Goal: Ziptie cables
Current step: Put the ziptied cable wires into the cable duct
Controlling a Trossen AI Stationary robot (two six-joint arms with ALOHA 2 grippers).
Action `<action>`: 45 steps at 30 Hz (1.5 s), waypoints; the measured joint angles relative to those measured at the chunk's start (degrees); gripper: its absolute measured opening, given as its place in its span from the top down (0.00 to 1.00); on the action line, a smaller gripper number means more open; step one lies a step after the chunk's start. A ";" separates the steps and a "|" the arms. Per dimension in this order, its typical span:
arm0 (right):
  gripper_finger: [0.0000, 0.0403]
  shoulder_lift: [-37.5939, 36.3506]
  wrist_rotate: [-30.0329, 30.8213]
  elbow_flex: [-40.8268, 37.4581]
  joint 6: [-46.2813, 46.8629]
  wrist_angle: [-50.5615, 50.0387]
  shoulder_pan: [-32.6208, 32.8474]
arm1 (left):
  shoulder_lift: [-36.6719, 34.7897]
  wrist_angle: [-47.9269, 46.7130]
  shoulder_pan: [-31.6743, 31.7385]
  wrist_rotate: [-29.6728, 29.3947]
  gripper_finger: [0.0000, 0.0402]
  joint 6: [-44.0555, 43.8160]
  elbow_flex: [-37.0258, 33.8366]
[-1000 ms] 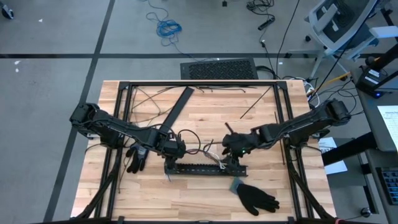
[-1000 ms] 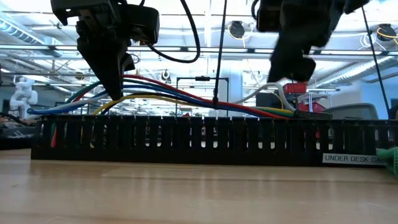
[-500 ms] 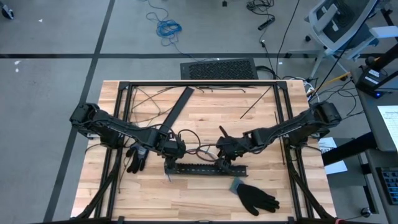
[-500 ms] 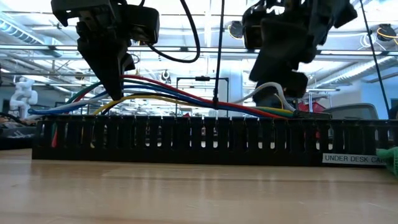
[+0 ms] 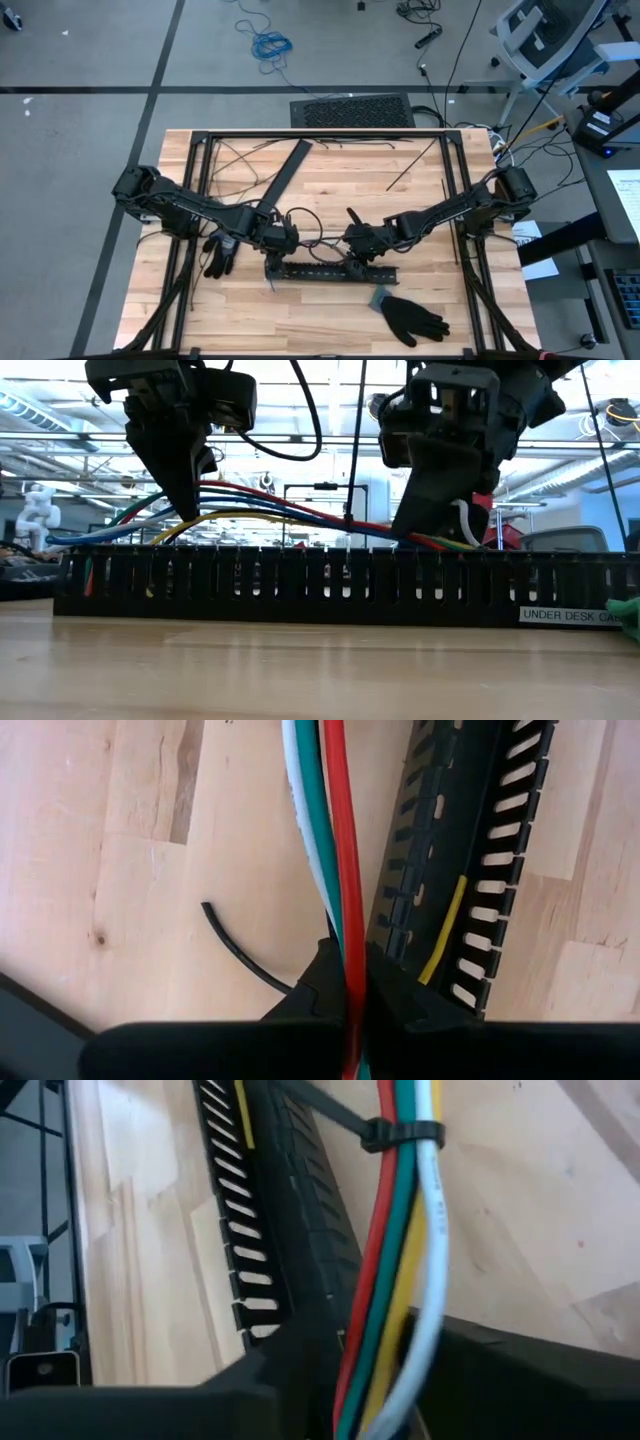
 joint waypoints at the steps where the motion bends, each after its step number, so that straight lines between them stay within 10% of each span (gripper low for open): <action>1: 0.71 -0.43 0.04 -0.01 -0.38 -0.18 -0.06 | 0.00 -0.02 -0.04 -0.09 0.96 -0.01 0.00; 8: 0.98 -1.29 -0.14 -0.01 -2.80 -0.52 -0.75 | 0.00 -0.15 -0.02 -0.38 0.96 -0.07 0.00; 45: 1.00 -11.02 -15.25 0.12 -15.54 -19.36 -2.74 | 0.00 -5.83 -1.99 -14.65 0.96 24.50 9.35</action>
